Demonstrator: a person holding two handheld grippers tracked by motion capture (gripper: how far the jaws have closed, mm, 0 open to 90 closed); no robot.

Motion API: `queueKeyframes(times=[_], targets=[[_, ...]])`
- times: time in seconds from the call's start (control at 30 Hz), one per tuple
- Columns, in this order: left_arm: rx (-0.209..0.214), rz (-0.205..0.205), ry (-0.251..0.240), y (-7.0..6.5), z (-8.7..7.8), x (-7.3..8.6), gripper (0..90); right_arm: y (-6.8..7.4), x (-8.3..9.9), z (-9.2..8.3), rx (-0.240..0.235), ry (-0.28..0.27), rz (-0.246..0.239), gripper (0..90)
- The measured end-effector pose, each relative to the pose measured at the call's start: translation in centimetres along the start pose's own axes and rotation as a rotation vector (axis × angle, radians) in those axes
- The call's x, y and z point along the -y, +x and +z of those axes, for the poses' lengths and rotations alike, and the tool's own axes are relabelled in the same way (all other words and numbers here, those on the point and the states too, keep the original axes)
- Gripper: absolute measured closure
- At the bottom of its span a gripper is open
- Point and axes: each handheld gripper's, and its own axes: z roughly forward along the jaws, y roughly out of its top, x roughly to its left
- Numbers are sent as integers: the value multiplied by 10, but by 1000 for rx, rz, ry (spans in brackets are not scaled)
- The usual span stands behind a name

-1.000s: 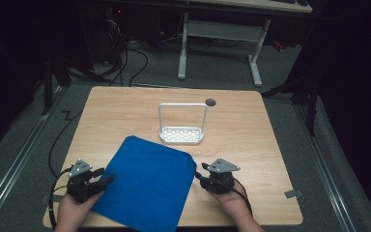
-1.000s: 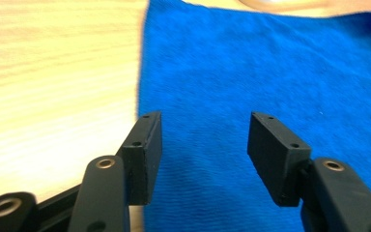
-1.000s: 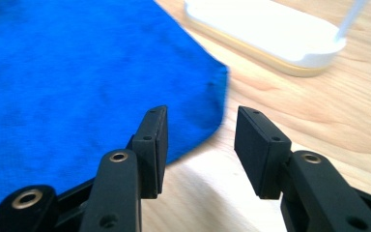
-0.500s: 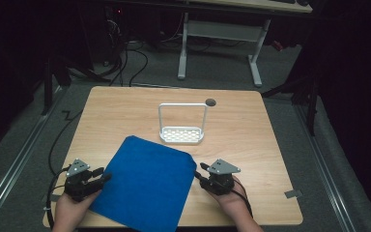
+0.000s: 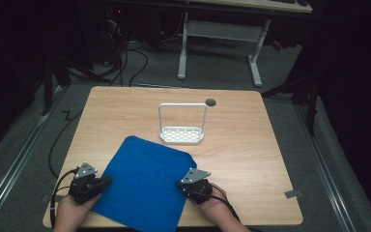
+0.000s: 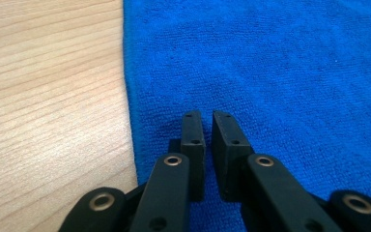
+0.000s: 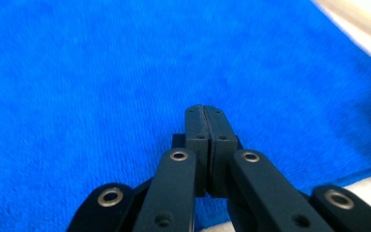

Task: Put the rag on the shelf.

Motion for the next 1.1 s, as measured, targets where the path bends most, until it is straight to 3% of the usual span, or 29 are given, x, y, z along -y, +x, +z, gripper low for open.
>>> queueKeyframes(times=[0.1,0.27,0.3,0.37,0.43,0.53,0.63,0.87,1.1], targets=[[13,7,0,-2,1,0,839,-1,1,-2,0,10,17,900],[83,65,20,-27,7,-3,839,-9,12,-14,21,16,27,900],[83,65,20,-27,7,-3,839,-12,13,-16,30,20,32,900],[135,104,34,-44,13,-6,839,-18,20,-22,42,18,52,900],[146,108,31,-48,15,-6,838,-24,25,-28,48,21,73,900],[211,145,39,-69,23,-9,838,-32,35,-39,74,26,92,900],[239,175,47,-81,27,-11,837,-40,45,-48,100,25,106,900],[304,207,53,-97,33,-12,836,-57,61,-65,163,26,146,900],[344,236,57,-107,35,-11,834,-64,66,-68,185,22,176,900]])
